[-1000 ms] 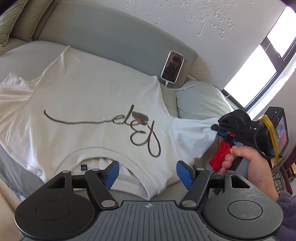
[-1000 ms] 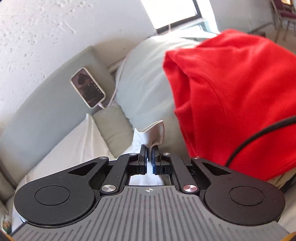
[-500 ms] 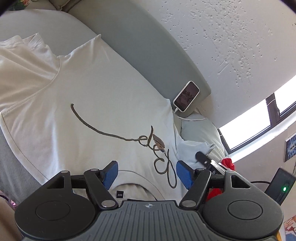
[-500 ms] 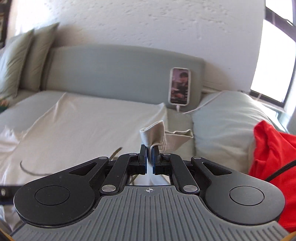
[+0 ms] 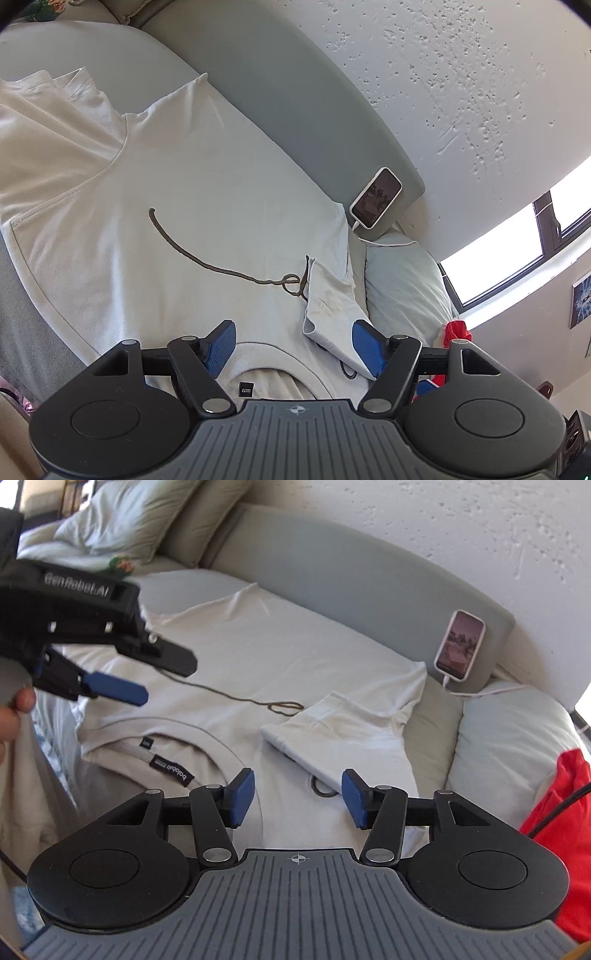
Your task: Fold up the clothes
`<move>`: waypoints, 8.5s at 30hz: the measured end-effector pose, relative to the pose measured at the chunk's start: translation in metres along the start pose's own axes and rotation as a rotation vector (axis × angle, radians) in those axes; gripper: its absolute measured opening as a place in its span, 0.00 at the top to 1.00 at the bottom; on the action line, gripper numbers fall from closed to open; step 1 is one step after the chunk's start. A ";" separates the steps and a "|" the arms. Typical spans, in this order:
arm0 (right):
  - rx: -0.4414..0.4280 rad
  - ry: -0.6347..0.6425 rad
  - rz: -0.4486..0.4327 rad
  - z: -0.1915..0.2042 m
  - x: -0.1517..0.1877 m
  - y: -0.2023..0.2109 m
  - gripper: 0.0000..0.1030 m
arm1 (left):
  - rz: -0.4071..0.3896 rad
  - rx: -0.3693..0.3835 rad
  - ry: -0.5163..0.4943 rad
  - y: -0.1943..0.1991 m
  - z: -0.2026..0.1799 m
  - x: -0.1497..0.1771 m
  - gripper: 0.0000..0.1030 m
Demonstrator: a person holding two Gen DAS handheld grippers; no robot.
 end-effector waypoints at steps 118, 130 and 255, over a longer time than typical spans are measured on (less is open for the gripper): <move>-0.652 -0.970 0.100 -0.045 0.045 0.015 0.19 | -0.269 -0.689 -0.994 -0.032 -0.024 -0.022 0.98; -0.647 -1.002 0.115 -0.053 0.054 0.015 0.19 | -0.181 -0.384 -0.866 0.002 -0.023 -0.010 0.40; -0.282 -0.920 0.012 -0.237 -0.176 -0.254 0.55 | 0.017 -0.597 -0.300 -0.135 0.053 -0.324 0.50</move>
Point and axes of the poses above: each gripper's, at about its wrist camera, not at the fingertips, and y roughly against the way its jaws point, z to its left, x to its underside, the point moved 3 cm from there along -y, roughly the way its jaws point, and after that the axes turned 10 degrees about z, right-handed, at the moved point
